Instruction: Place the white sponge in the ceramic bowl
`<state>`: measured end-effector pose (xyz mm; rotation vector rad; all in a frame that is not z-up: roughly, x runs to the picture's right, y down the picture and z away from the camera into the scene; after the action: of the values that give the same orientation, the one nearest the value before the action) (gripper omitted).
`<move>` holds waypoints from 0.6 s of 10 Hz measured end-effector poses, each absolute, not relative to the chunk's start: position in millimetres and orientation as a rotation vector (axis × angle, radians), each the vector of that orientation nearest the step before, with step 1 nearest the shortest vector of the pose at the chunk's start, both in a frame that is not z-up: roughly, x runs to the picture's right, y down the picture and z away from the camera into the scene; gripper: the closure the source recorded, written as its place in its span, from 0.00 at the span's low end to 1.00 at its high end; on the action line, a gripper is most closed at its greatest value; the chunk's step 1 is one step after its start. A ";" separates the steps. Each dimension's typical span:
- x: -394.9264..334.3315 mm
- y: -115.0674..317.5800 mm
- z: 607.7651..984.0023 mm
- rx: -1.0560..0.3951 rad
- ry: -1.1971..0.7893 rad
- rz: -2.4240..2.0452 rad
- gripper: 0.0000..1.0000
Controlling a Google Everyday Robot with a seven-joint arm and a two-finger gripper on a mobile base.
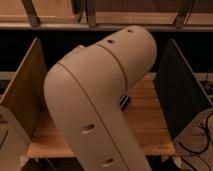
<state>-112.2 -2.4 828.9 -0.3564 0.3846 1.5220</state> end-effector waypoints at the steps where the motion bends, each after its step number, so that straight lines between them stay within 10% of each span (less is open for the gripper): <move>1: -115.7 -1.6 828.7 -0.359 0.383 1.518 0.81; 6: -115.1 -1.6 828.7 -0.358 0.383 1.517 0.32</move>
<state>-115.1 -1.6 828.7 -0.3580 0.3833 1.5174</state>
